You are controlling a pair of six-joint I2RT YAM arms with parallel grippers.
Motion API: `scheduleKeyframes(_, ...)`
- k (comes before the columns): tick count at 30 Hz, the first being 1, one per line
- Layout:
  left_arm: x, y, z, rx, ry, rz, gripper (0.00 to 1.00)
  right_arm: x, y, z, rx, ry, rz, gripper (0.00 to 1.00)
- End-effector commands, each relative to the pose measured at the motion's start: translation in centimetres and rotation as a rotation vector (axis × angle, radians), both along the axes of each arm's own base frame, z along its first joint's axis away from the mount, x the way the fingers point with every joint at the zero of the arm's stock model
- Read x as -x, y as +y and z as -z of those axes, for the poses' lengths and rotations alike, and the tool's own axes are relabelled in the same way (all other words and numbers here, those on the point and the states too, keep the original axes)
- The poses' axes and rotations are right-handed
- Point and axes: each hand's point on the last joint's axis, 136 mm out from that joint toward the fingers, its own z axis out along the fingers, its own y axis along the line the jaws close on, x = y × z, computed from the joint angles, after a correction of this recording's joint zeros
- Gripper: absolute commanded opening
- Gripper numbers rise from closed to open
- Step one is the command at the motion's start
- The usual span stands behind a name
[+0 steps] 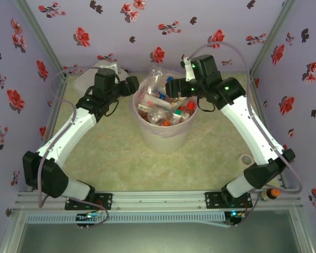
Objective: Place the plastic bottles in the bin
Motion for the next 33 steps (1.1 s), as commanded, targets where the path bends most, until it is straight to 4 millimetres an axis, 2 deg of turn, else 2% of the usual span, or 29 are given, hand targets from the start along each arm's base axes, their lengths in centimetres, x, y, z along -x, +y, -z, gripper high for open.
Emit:
scheduleKeyframes(1,0.7,1.2,-1.3,-0.016,-0.039,-0.025,0.76,0.9,-1.6,1.4,0.071,0.058,0.052,0.83)
scheduleKeyframes(5,0.8,1.3,-1.3,-0.005,-0.042,-0.028,0.76,1.1,-1.5,0.0,0.03,0.016,0.051,0.61)
scheduleKeyframes(6,0.8,1.2,-1.3,0.001,-0.04,-0.026,0.76,1.1,-1.3,-0.8,0.004,-0.006,0.046,0.55)
scheduleKeyframes(9,1.0,1.2,-1.5,0.015,-0.044,-0.028,0.76,1.1,-0.7,-3.9,-0.091,-0.094,0.022,0.44)
scheduleKeyframes(13,1.3,1.4,-1.7,0.027,-0.048,-0.031,0.77,1.0,-1.3,-8.1,-0.233,-0.243,0.025,0.25)
scheduleKeyframes(15,1.4,1.4,-1.6,0.038,-0.046,-0.03,0.77,0.7,-1.5,-9.8,-0.324,-0.315,0.02,0.16)
scheduleKeyframes(17,1.5,1.4,-1.5,0.055,-0.044,-0.032,0.77,0.3,-1.8,-10.5,-0.409,-0.37,0.021,0.09)
scheduleKeyframes(20,1.6,1.5,-1.4,0.085,-0.042,-0.036,0.77,0.0,-1.5,-10.9,-0.558,-0.414,-0.015,0.07)
scheduleKeyframes(27,1.7,1.9,-1.3,0.111,-0.043,-0.044,0.77,0.6,-0.7,-8.0,-0.662,-0.38,-0.079,0.09)
scheduleKeyframes(30,1.6,1.8,-1.2,0.12,-0.041,-0.039,0.77,0.1,0.0,-5.2,-0.643,-0.285,-0.1,0.17)
scheduleKeyframes(33,1.5,1.8,-1.2,0.12,-0.044,-0.04,0.77,0.5,1.1,-2.4,-0.597,-0.169,-0.153,0.39)
